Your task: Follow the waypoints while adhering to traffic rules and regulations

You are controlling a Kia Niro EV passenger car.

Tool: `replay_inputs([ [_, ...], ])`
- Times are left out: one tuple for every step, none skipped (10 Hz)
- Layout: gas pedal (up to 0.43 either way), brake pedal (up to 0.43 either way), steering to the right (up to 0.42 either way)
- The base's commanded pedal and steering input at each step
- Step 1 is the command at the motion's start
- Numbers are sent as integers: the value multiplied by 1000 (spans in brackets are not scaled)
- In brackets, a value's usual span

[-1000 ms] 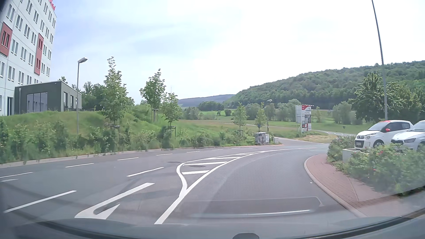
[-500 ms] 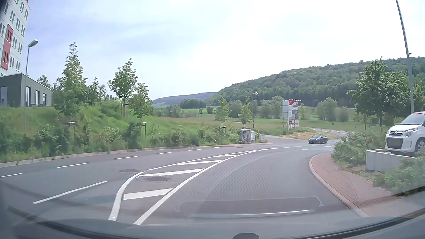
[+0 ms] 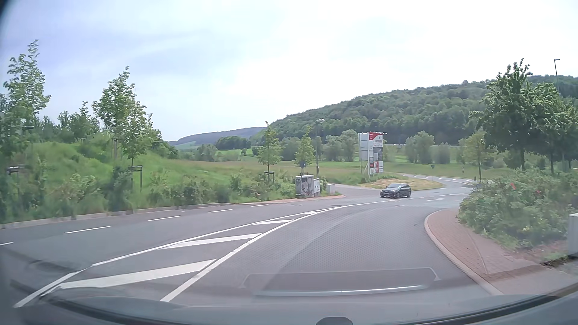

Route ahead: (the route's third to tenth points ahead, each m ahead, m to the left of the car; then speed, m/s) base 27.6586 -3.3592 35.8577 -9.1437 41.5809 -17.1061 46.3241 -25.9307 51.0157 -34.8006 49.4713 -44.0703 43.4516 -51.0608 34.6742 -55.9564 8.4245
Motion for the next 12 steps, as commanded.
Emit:
replay_inputs([
  [0,0,90],
  [0,0,90],
  [0,0,90],
  [0,0,93],
  [0,0,98],
  [0,0,102],
  [0,0,107],
  [0,0,109],
  [0,0,110],
  [0,0,109],
  [0,0,108],
  [0,0,108],
])
